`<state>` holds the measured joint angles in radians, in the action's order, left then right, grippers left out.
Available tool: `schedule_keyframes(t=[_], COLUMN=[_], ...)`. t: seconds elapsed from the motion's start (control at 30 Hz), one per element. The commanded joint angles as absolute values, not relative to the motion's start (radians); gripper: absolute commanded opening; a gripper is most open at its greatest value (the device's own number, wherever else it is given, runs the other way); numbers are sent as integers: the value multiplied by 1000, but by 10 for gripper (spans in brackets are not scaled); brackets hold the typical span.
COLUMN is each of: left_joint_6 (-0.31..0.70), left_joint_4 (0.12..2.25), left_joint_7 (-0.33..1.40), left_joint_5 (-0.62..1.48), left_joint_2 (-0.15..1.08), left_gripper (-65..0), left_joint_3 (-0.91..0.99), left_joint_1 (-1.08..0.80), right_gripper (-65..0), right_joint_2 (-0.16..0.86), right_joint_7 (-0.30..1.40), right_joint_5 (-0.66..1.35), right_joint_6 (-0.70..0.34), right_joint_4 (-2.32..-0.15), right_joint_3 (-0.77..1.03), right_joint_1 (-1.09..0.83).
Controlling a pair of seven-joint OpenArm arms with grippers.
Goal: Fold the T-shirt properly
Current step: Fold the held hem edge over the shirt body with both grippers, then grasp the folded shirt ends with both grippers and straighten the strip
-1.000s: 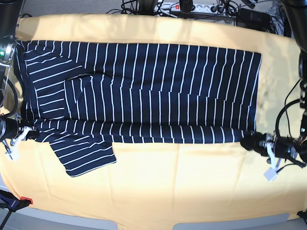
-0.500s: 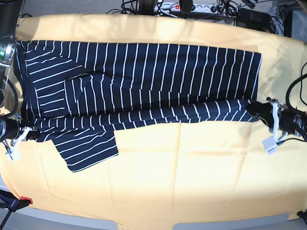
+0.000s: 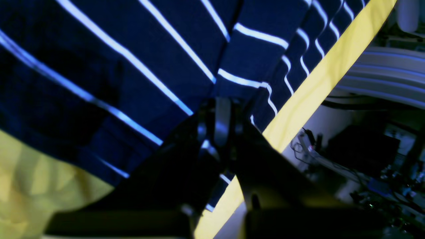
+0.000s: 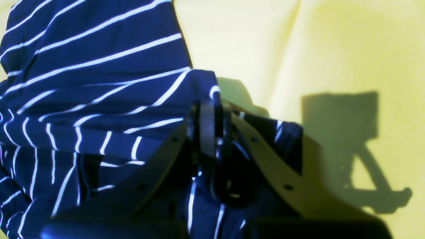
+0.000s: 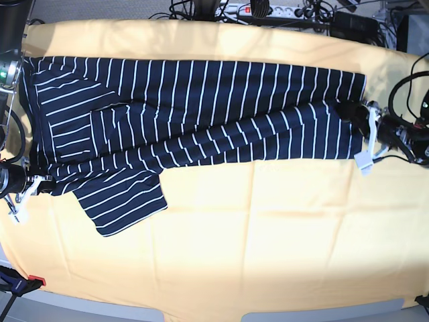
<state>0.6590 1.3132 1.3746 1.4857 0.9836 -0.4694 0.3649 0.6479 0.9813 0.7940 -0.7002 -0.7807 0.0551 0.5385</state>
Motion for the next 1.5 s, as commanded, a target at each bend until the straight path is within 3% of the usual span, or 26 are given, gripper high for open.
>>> schedule_keyframes(t=[0.0,0.1,0.2,0.27,0.43,0.53,0.73,0.9,1.07,1.23,1.47], left_joint_6=[662,662,662,661,661,661,661,661,661,661,661], left_joint_4=[1320,1320,1320,1320,1320,1320,1320,1311,1278,1269,1269], left_joint_7=[1396,1396,1396,1396,1357,1356,1343,1339,1338,1331,1330], left_joint_5=[1484,1484,1484,1484,1461,1456,1455,1443,1441,1441,1444], left_joint_2=[1014,1014,1013,1014,1014,1014,1013,1014,1013,1010,1010], left_gripper=[-650,-637,-397,-294,-288,-288,-288,-288,-288,-288,-288], left_joint_3=[-456,-456,-456,-456,-456,-456,-456,-456,-456,-456,-456], left_joint_1=[373,346,334,331,329,327,327,326,309,310,308], right_gripper=[-650,-650,-442,-341,-321,-319,-319,-318,-317,-318,-318], right_joint_2=[677,678,686,704,755,725,569,513,474,471,430], right_joint_7=[967,967,987,1011,1027,1026,933,758,728,726,726], right_joint_5=[796,797,818,870,1020,1045,830,647,588,714,718], right_joint_6=[-698,-698,-698,-698,-698,-698,-698,-524,-462,-555,-583], right_joint_4=[-797,-797,-799,-808,-868,-875,-874,-867,-836,-804,-800], right_joint_3=[64,64,64,64,64,64,64,64,64,64,64], right_joint_1=[571,572,591,610,649,648,632,601,558,551,551])
